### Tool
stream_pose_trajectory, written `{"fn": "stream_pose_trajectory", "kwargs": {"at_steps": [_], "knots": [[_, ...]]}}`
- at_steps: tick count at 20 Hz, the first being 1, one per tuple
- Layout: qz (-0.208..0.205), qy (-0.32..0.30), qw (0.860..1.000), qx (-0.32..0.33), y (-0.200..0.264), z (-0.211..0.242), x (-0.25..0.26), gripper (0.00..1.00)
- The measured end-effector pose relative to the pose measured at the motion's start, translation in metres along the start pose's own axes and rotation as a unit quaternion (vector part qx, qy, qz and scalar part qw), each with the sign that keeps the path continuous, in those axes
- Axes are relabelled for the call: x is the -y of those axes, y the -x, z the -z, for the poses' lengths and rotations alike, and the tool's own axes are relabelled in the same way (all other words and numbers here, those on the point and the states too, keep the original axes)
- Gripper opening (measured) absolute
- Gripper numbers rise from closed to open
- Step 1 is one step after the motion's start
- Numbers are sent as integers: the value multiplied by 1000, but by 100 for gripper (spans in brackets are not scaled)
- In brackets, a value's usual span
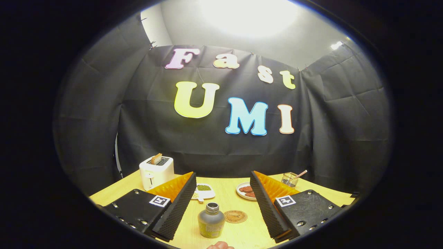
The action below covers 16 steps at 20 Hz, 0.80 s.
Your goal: Take the bottle from table, then pour the juice into the cup, finally place the bottle on the coaster
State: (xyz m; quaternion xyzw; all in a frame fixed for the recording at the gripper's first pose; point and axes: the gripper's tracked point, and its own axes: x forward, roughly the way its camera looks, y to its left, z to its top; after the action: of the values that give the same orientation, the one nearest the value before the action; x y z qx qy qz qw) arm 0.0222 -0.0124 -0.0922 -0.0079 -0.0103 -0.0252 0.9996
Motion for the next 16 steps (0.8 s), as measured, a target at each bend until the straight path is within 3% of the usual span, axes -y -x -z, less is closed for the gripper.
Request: {"fn": "stream_pose_trajectory", "kwargs": {"at_steps": [8, 16], "knots": [[-39, -31, 999, -18, -25, 81, -26, 96], [-46, -3, 998, -34, -36, 135, -33, 96]]}}
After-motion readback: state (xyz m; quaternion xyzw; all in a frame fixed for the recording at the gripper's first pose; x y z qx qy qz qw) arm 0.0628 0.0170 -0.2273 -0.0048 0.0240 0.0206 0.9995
